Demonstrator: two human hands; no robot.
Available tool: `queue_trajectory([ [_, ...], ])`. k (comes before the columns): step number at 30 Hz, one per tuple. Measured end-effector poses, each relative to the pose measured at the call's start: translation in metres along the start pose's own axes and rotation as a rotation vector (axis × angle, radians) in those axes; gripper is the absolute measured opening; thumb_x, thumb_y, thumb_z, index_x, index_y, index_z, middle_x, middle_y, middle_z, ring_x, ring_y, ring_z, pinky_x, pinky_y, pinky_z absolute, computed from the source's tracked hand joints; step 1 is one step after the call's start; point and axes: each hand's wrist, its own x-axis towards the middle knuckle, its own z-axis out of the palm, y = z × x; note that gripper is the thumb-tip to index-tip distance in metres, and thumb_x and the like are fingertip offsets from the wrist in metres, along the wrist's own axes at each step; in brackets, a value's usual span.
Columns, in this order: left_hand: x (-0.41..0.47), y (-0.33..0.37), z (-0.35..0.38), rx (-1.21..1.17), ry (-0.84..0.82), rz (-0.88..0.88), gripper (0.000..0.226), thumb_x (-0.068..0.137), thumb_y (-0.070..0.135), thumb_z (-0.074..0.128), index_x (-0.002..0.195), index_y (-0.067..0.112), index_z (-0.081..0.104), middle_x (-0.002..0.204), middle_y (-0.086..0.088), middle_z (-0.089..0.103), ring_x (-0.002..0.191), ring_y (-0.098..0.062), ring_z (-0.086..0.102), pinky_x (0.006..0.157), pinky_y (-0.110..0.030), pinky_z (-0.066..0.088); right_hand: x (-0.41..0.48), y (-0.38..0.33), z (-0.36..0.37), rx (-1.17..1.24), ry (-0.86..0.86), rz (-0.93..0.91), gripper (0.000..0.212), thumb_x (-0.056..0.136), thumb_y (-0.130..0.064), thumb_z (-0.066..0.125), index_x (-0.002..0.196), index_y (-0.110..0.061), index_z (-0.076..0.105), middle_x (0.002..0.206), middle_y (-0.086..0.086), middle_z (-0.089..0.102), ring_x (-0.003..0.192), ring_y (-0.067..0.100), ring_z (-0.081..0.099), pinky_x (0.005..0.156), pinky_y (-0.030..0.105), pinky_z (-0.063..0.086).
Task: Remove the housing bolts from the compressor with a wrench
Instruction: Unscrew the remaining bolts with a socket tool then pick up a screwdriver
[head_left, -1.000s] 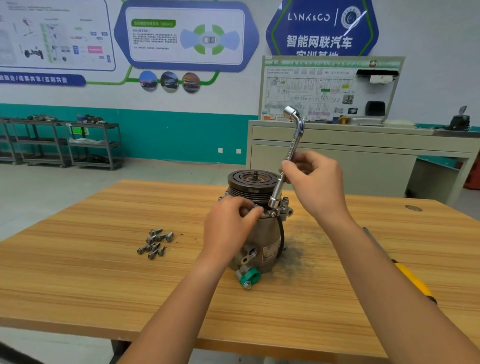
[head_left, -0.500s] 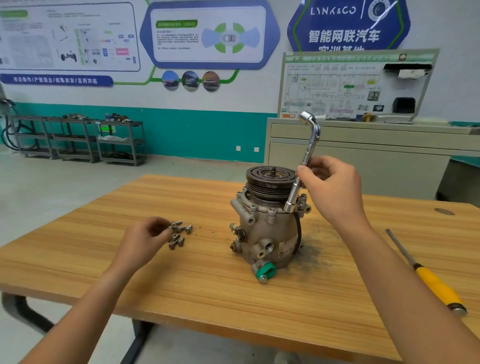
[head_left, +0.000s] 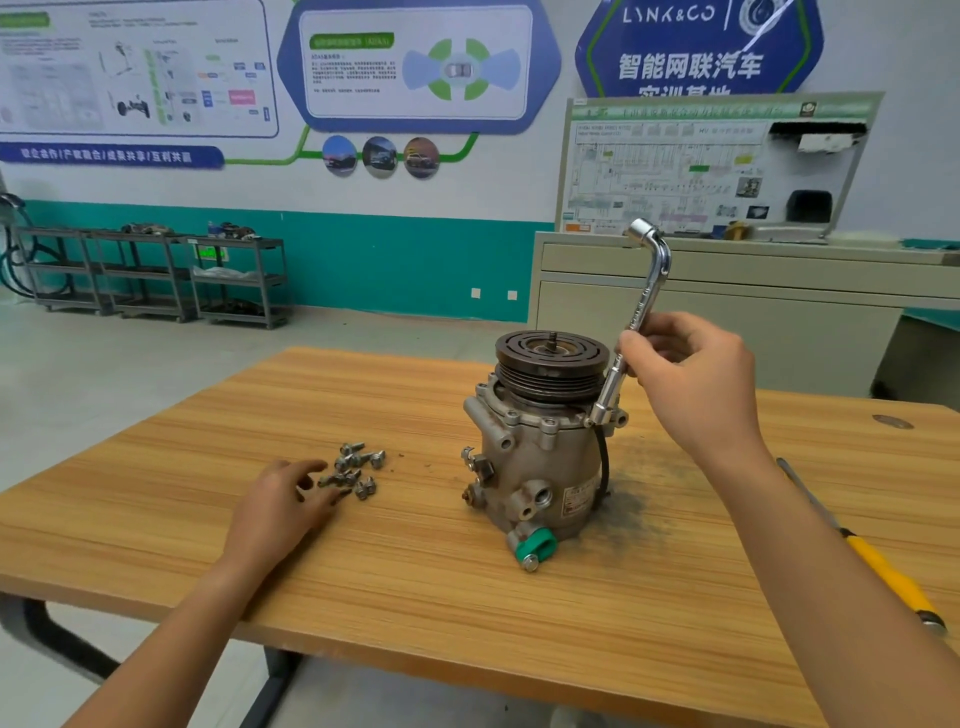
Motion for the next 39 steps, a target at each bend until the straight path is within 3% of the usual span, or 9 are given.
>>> queue_trajectory([
  [7, -0.010, 0.104, -0.007, -0.409, 0.154, 0.233, 0.057, 0.082, 0.029, 0.067, 0.134, 0.018, 0.046, 0.116, 0.007, 0.050, 0.094, -0.004, 0.051, 0.073, -0.014, 0.038, 0.016, 0.017, -0.012, -0.044, 0.064, 0.054, 0.003, 0.084, -0.016, 0.063, 0.087, -0.017, 0.062, 0.072, -0.010, 0.060, 0.075, 0.017, 0.064, 0.071, 0.030, 0.055],
  [9, -0.012, 0.140, 0.000, -0.513, 0.116, 0.217, 0.071, 0.080, 0.040, 0.066, 0.141, 0.021, 0.035, 0.127, 0.010, 0.045, 0.108, -0.006, 0.047, 0.084, -0.021, 0.041, 0.015, 0.022, -0.008, -0.071, 0.058, 0.065, 0.003, 0.085, -0.017, 0.062, 0.086, -0.018, 0.060, 0.071, -0.011, 0.058, 0.074, 0.016, 0.062, 0.070, 0.029, 0.054],
  [14, -0.030, 0.177, 0.036, -0.599, -0.121, 0.086, 0.095, 0.072, 0.055, 0.067, 0.148, 0.027, 0.017, 0.152, 0.004, 0.025, 0.133, -0.012, 0.033, 0.106, -0.037, 0.036, 0.014, 0.031, 0.003, -0.100, 0.065, 0.062, 0.004, 0.085, -0.018, 0.063, 0.085, -0.018, 0.059, 0.068, -0.015, 0.055, 0.066, 0.004, 0.056, 0.061, 0.013, 0.045],
  [19, -0.033, 0.190, 0.058, -0.516, -0.095, 0.079, 0.110, 0.065, 0.061, 0.069, 0.149, 0.020, 0.010, 0.156, -0.002, 0.014, 0.143, -0.020, 0.016, 0.113, -0.048, 0.027, 0.016, 0.032, 0.002, -0.107, 0.104, 0.026, 0.007, 0.086, -0.019, 0.062, 0.084, -0.022, 0.056, 0.068, -0.019, 0.052, 0.064, -0.005, 0.052, 0.054, 0.000, 0.039],
  [22, -0.026, 0.191, 0.057, -0.473, -0.069, 0.065, 0.106, 0.063, 0.062, 0.071, 0.145, 0.016, 0.021, 0.149, -0.005, 0.029, 0.137, -0.022, 0.029, 0.107, -0.047, 0.036, 0.015, 0.034, 0.002, -0.150, 0.091, -0.017, 0.005, 0.086, -0.018, 0.062, 0.084, -0.020, 0.057, 0.067, -0.019, 0.051, 0.062, -0.005, 0.050, 0.054, -0.002, 0.037],
  [26, -0.020, 0.187, 0.050, -0.456, -0.027, 0.136, 0.078, 0.055, 0.058, 0.073, 0.117, 0.022, 0.043, 0.114, 0.007, 0.055, 0.105, -0.011, 0.053, 0.078, -0.026, 0.044, 0.017, 0.036, 0.005, -0.173, 0.073, -0.036, 0.011, 0.086, -0.017, 0.062, 0.091, -0.008, 0.066, 0.067, -0.020, 0.051, 0.063, -0.006, 0.050, 0.056, -0.002, 0.038],
  [32, -0.019, 0.179, 0.049, -0.473, 0.031, 0.157, 0.095, 0.057, 0.056, 0.076, 0.136, 0.019, 0.038, 0.119, 0.013, 0.057, 0.110, -0.006, 0.054, 0.089, -0.024, 0.046, 0.025, 0.027, 0.004, -0.241, -0.070, -0.023, 0.013, 0.087, -0.017, 0.058, 0.092, -0.008, 0.066, 0.069, -0.010, 0.055, 0.067, 0.006, 0.056, 0.060, 0.012, 0.044],
  [35, -0.014, 0.170, 0.043, -0.520, 0.013, 0.186, 0.079, 0.057, 0.052, 0.077, 0.126, 0.030, 0.044, 0.089, 0.039, 0.043, 0.080, 0.024, 0.043, 0.067, -0.001, 0.032, 0.029, 0.020, 0.005, -0.231, -0.167, 0.002, 0.006, 0.087, -0.016, 0.057, 0.086, -0.013, 0.063, 0.073, -0.006, 0.058, 0.071, 0.012, 0.059, 0.059, 0.016, 0.046],
  [39, 0.001, 0.158, 0.037, -0.544, -0.115, 0.201, 0.066, 0.059, 0.048, 0.078, 0.115, 0.041, 0.045, 0.089, 0.037, 0.044, 0.078, 0.021, 0.043, 0.065, -0.004, 0.031, 0.035, 0.012, 0.013, -0.292, -0.266, -0.024, 0.006, 0.085, -0.015, 0.056, 0.080, -0.015, 0.059, 0.066, -0.015, 0.052, 0.064, 0.009, 0.055, 0.049, 0.010, 0.042],
])
